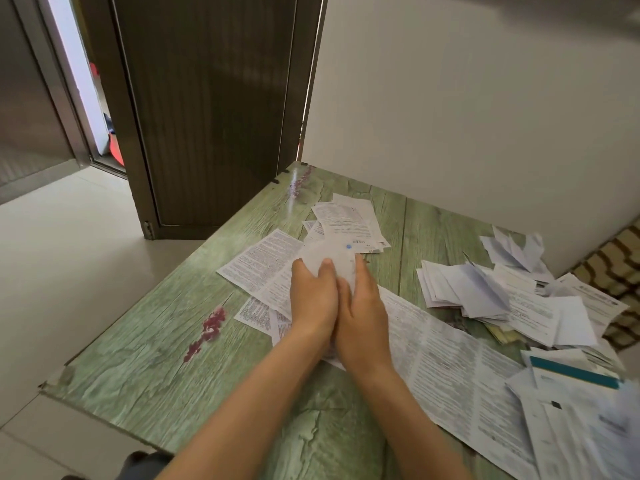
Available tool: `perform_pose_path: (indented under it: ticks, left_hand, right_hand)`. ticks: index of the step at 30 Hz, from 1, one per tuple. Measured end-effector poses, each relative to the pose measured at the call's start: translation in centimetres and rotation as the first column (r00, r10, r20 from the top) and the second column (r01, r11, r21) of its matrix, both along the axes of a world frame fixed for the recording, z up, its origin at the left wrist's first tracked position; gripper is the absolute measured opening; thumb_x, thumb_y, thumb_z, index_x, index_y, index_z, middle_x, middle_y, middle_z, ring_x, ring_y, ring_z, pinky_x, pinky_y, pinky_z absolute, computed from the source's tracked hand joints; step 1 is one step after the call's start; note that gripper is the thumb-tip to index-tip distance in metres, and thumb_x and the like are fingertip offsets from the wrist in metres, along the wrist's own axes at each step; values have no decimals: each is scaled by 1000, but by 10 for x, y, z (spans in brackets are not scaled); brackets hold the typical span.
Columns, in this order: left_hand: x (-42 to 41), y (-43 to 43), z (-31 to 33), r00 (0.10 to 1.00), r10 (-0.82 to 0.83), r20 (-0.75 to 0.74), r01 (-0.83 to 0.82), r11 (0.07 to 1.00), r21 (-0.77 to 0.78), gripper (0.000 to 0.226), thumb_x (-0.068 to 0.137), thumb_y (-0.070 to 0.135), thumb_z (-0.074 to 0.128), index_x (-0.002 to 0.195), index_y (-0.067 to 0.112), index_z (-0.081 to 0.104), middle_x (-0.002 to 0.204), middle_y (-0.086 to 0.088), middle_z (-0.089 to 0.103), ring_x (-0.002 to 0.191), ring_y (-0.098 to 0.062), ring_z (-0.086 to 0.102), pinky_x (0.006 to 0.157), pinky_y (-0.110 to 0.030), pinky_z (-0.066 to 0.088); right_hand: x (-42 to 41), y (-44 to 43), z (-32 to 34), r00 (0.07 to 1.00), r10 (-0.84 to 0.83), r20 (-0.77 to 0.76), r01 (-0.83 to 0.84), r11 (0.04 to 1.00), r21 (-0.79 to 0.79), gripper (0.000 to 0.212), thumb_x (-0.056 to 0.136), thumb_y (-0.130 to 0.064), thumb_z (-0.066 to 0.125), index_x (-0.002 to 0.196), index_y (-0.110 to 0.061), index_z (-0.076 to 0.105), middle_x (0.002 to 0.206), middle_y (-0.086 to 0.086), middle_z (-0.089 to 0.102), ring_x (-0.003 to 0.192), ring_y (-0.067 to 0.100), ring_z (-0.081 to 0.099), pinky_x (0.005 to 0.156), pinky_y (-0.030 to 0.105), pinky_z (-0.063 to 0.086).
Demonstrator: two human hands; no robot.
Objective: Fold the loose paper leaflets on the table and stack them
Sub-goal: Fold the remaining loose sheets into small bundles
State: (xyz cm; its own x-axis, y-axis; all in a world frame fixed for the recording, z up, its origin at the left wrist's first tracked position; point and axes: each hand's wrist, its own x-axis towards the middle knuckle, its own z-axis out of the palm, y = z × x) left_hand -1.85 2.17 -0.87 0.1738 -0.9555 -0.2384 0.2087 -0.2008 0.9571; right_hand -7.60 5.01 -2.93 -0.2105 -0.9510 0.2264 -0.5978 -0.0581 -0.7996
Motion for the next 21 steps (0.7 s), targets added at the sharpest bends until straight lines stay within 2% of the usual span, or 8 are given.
perform_pose_path:
  ticks: [3,5,7,9,12,16,18,21]
  left_hand:
    - [1,-2,2,999,10,-44,-11,1000,-14,16,97,17,47,111,14,53,104,0,63,96,-16,62,84,-34,52]
    - [1,-3,5,998,22,-66,-25,999,-45,9,97,16,49,105,18,52,100,4,62,91,-11,61,80,-30,51]
    - [1,-3,7,996,22,-90,-27,998,-57,7,96,16,51,102,19,52,98,4,62,91,-12,60,78,-28,52]
    - [-5,-3,8,993,-18,-117,15,999,-31,7,96,16,50,103,16,53,100,-2,63,92,-19,62,77,-31,52]
    - [-11,1,13,978,-114,-174,114,993,-10,14,99,15,44,109,12,53,99,-6,64,84,-20,63,72,-30,53]
    - [-18,10,14,963,-209,-170,206,978,-37,13,98,9,41,99,16,52,92,-5,65,74,-16,60,66,-25,50]
    - [-19,11,14,959,-230,-164,225,973,-46,16,96,5,43,100,16,54,91,-4,65,73,-15,59,65,-23,49]
    - [-18,11,14,959,-239,-150,235,971,-45,19,95,2,43,96,17,55,90,-4,65,71,-14,59,64,-22,49]
  right_hand:
    - [-1,-1,4,984,-71,165,77,997,-28,44,100,-20,44,143,-22,34,130,-12,51,112,-9,49,87,2,38]
    - [-7,-4,11,919,-100,382,98,995,25,27,96,-19,54,121,-26,46,105,-14,57,87,-13,58,71,7,47]
    - [-16,-7,14,881,-119,458,101,993,64,9,91,-17,60,97,-22,54,94,-3,65,76,-2,62,66,18,52]
    - [-28,-10,16,888,-158,432,154,987,42,7,90,-15,62,89,-20,57,89,2,67,76,8,64,65,24,52]
    - [-48,-13,30,877,-257,407,337,932,-138,10,91,-14,60,97,-18,54,96,0,64,86,13,63,67,21,53]
    - [-93,-4,61,755,-449,478,645,640,-417,28,91,-12,60,117,-6,49,105,-4,56,86,1,59,66,10,51]
    - [-121,-4,66,678,-568,466,735,539,-412,33,92,-14,58,121,-2,48,112,-2,56,96,4,57,72,13,51]
    - [-148,-15,44,652,-742,157,758,630,-169,30,93,-15,54,121,-6,50,120,18,58,107,31,57,84,36,50]
